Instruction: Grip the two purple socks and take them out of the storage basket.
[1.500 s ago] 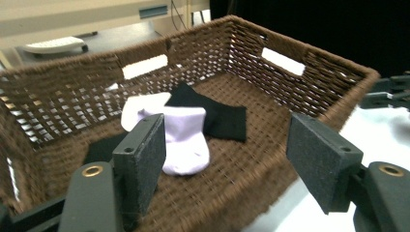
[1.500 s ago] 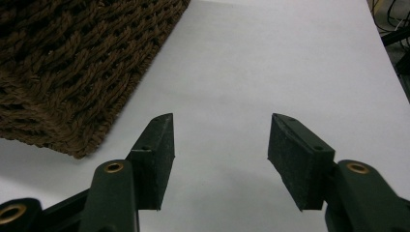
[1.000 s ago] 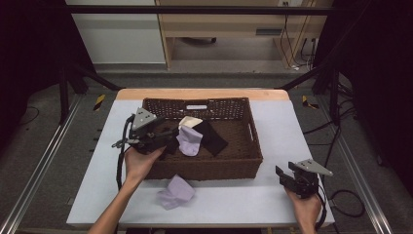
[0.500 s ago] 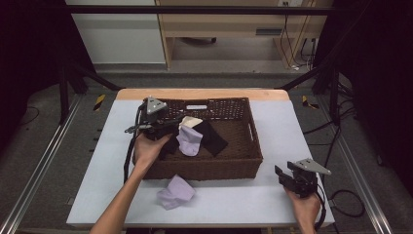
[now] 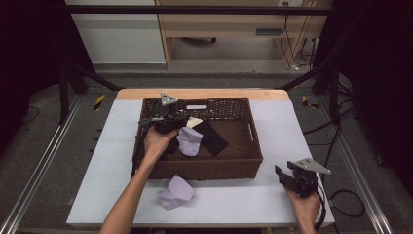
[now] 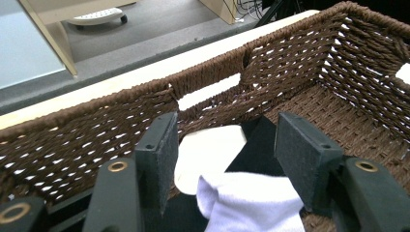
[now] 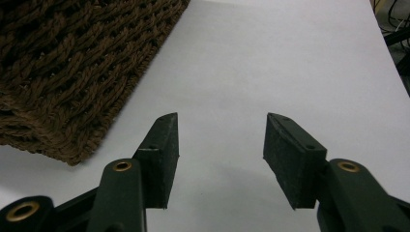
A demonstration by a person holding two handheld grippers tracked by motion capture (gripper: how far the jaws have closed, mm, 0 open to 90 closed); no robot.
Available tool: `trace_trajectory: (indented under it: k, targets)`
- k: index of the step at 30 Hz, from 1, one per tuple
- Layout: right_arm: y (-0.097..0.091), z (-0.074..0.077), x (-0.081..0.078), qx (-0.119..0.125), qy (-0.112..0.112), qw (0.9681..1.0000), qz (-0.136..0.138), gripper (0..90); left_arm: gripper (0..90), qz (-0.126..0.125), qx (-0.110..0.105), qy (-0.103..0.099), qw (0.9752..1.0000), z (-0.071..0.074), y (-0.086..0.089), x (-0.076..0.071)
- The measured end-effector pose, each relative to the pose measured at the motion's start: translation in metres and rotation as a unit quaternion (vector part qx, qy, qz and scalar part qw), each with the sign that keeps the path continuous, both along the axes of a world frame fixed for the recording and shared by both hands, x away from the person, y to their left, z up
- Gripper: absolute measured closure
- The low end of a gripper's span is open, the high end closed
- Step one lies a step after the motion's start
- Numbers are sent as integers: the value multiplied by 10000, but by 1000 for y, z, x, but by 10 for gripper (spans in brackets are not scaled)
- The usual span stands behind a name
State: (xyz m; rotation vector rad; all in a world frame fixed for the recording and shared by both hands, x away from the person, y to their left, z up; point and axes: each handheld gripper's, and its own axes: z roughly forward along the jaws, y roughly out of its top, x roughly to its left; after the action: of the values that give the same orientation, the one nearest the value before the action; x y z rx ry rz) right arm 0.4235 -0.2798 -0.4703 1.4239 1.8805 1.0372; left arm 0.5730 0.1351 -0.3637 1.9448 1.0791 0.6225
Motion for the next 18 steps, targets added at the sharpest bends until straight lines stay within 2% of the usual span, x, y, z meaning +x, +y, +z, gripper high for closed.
trace_trajectory:
  k: [3, 5, 8, 11, 12, 14, 16, 18]
  targets:
    - [0, 0, 0, -7, 7, 10000, 2, 468, 410, -10, -68, 247, 9997, -8, -2, 7]
    - [0, 0, 0, -5, 8, 10000, 2, 466, 412, -4, -13, 441, 9990, -12, -3, 10]
    - [0, -1, 0, 16, 26, 10000, -10, 467, 413, 59, -101, 532, 9985, -13, 0, 12]
    - [0, -1, 1, 7, 32, 10000, -6, 467, 394, 30, 66, 581, 9983, -18, -3, 15]
    - [0, -1, 0, -1, 30, 10000, -4, 467, 377, 10, 170, 702, 9974, -22, -5, 17]
    - [0, -1, 0, -4, 34, 10000, -6, 466, 379, 39, 347, 753, 9966, -25, -7, 19]
    - [0, -1, 0, 17, 34, 10000, -8, 466, 384, 43, 237, 777, 9967, -26, -6, 20]
    - [0, -1, 0, 25, 37, 10000, -10, 465, 383, 5, 261, 909, 9955, -29, -6, 22]
